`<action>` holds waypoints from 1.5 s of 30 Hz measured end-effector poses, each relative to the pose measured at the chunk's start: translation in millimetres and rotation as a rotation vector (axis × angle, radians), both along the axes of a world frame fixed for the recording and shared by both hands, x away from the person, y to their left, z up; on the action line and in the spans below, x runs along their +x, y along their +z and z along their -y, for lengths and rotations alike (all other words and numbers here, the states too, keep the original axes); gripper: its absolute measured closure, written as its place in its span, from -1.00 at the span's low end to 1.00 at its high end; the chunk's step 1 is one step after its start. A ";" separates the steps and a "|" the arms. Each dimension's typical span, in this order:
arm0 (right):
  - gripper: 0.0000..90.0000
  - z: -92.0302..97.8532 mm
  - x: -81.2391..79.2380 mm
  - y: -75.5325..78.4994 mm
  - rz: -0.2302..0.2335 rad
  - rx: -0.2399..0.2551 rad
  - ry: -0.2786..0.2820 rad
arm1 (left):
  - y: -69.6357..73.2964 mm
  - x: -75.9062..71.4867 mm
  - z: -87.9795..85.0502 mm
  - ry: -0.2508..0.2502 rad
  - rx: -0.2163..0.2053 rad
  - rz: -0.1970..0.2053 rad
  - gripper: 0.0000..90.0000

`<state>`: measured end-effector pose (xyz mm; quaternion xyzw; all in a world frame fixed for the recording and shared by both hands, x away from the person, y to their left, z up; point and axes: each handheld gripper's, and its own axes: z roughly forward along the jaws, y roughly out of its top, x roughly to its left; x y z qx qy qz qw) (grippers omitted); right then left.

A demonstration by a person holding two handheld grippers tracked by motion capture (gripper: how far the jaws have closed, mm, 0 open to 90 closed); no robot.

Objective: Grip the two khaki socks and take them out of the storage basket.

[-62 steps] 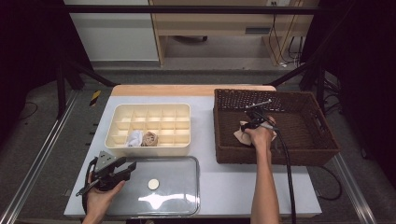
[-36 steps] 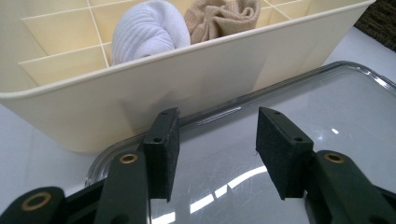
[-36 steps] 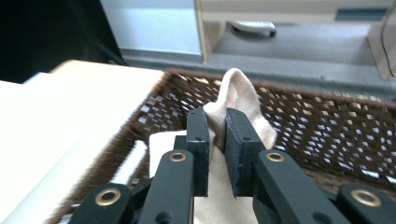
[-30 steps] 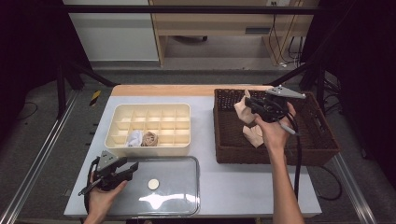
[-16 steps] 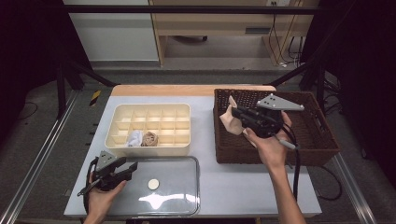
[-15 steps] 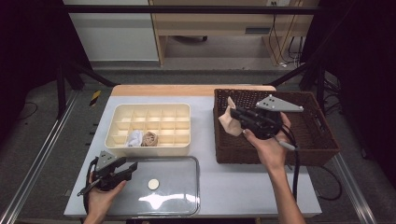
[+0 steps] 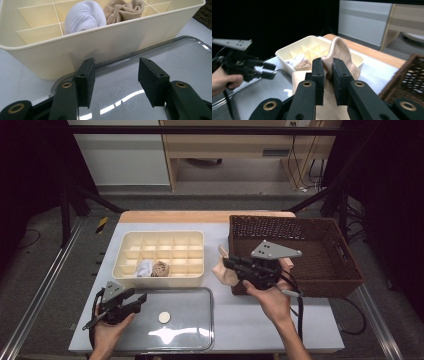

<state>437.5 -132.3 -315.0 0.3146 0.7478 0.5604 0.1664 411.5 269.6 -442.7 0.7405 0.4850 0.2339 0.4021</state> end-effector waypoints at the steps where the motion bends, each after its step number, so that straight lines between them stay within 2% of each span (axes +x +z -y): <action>1: 0.81 -2.2 -1.5 -1.9 -0.003 -0.004 0.011 | 0.0 -0.1 -0.1 0.000 -0.001 0.000 0.06; 9: 0.81 -12.9 -12.7 -18.4 -0.034 -0.011 0.071 | 0.6 -0.6 -0.5 0.003 -0.002 0.001 0.06; 10: 0.80 -13.4 -17.3 -27.9 -0.051 -0.017 0.085 | 0.8 -0.6 -0.5 0.005 -0.003 0.003 0.06; 11: 0.80 -13.4 -17.3 -27.9 -0.051 -0.017 0.085 | 0.8 -0.6 -0.5 0.005 -0.003 0.003 0.06; 12: 0.80 -12.8 -20.2 -37.8 -0.072 -0.024 0.093 | 0.9 -0.6 -0.5 0.004 -0.003 0.003 0.06; 13: 0.80 -12.8 -20.2 -37.8 -0.072 -0.024 0.093 | 1.0 -0.6 -0.4 0.004 -0.002 0.004 0.06; 17: 0.80 -10.6 -24.9 -56.9 -0.111 -0.046 0.101 | 1.4 -0.7 -0.2 0.004 0.000 0.004 0.06; 18: 0.80 -9.5 -26.6 -66.0 -0.124 -0.058 0.105 | 1.7 -0.9 -0.3 0.005 -0.002 0.004 0.06; 19: 0.80 -9.5 -26.6 -66.0 -0.124 -0.058 0.105 | 1.7 -0.9 -0.3 0.005 -0.002 0.004 0.05; 20: 0.80 -7.7 -27.5 -75.4 -0.142 -0.065 0.104 | 1.8 -1.3 -0.4 0.007 -0.004 0.006 0.05; 21: 0.80 -7.7 -27.5 -75.4 -0.142 -0.065 0.104 | 1.8 -1.3 -0.4 0.007 -0.004 0.006 0.06; 22: 0.80 -6.4 -27.8 -84.6 -0.165 -0.082 0.103 | 1.9 -1.3 -0.5 0.007 -0.003 0.006 0.06; 23: 0.80 -6.4 -27.8 -84.6 -0.165 -0.082 0.103 | 1.8 -1.3 -0.6 0.007 -0.004 0.006 0.06; 26: 0.80 -4.4 -30.0 -100.5 -0.197 -0.113 0.111 | 1.8 -1.2 -0.9 0.008 -0.005 0.006 0.05; 29: 0.80 -2.3 -30.6 -107.1 -0.206 -0.133 0.107 | 1.8 -1.2 -0.9 0.008 -0.004 0.006 0.05; 34: 0.80 9.0 -33.9 -126.0 -0.256 -0.163 0.084 | 1.8 -1.5 -1.3 0.010 -0.005 0.005 0.05; 38: 0.80 11.8 -35.4 -136.7 -0.284 -0.186 0.075 | 1.9 -1.7 -0.9 0.008 -0.004 0.005 0.05; 40: 0.79 11.4 -35.5 -138.8 -0.289 -0.187 0.077 | 2.0 -1.8 -1.0 0.008 -0.004 0.006 0.05; 45: 0.75 5.1 -34.1 -147.9 -0.295 -0.227 0.088 | 1.4 -1.5 -1.4 0.009 -0.005 0.002 0.04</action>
